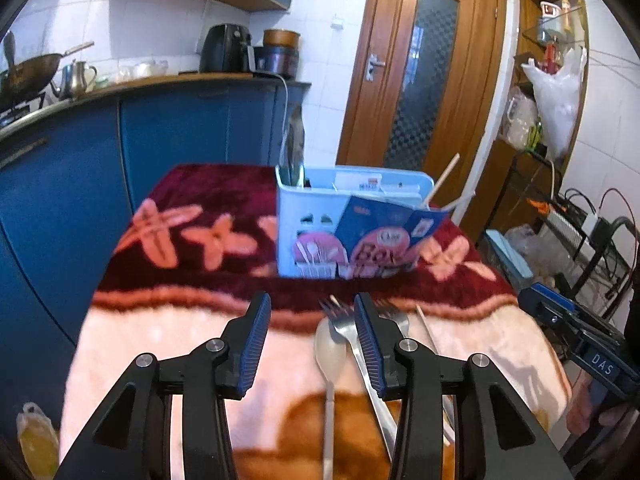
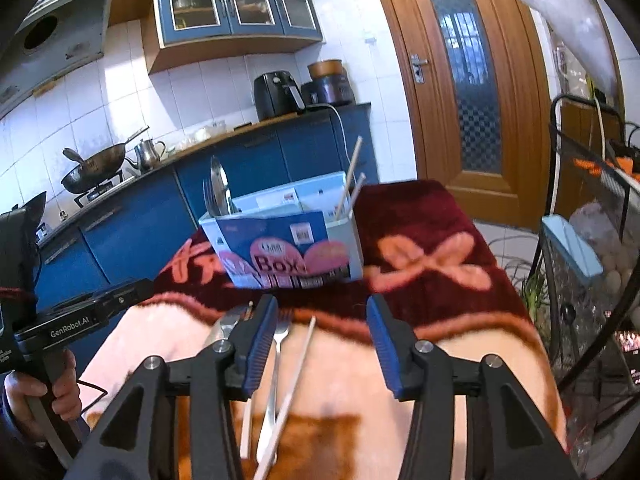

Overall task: Organize utensils
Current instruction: 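Move both tools back over the utensils and lower the left tool onto a fork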

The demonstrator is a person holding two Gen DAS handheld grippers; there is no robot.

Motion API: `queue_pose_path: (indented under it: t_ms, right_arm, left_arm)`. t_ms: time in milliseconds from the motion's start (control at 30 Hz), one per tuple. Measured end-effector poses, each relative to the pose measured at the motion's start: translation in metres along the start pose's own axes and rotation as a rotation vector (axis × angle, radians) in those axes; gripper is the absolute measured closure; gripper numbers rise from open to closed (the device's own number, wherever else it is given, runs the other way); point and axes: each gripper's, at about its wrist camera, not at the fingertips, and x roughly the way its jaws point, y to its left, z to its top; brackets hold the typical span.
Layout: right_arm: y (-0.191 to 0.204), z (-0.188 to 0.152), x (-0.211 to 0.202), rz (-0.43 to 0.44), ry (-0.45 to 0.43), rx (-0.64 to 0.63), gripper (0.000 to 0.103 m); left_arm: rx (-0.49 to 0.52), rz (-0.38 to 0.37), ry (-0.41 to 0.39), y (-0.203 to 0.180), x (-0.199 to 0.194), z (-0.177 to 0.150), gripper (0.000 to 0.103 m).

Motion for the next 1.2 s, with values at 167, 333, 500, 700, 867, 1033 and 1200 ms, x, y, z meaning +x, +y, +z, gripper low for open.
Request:
queue_pose_path:
  t_ms: [167, 333, 500, 700, 867, 1033, 1200]
  right_arm:
    - [-0.007, -0.011, 0.004, -0.005, 0.036, 0.018, 0.052]
    - [-0.013, -0.019, 0.01, -0.011, 0.069, 0.028, 0.051]
    - [-0.019, -0.024, 0.016, -0.016, 0.092, 0.038, 0.05]
    - [-0.025, -0.028, 0.024, -0.016, 0.113, 0.051, 0.048]
    - [-0.028, -0.031, 0.027, -0.016, 0.122, 0.056, 0.048]
    - [-0.03, -0.031, 0.028, -0.017, 0.124, 0.058, 0.048]
    - [-0.033, -0.031, 0.03, -0.015, 0.128, 0.063, 0.048]
  left_arm:
    - [-0.002, -0.015, 0.049, -0.007, 0.011, -0.009, 0.059]
    - [-0.007, -0.036, 0.092, -0.012, 0.027, -0.015, 0.059]
    - [-0.012, -0.062, 0.13, -0.018, 0.046, -0.018, 0.059]
    - [-0.028, -0.089, 0.171, -0.022, 0.065, -0.018, 0.065]
    - [-0.063, -0.116, 0.204, -0.021, 0.079, -0.016, 0.083]
    - [-0.093, -0.102, 0.219, -0.02, 0.087, -0.016, 0.083]
    - [-0.12, -0.082, 0.238, -0.015, 0.091, -0.017, 0.083]
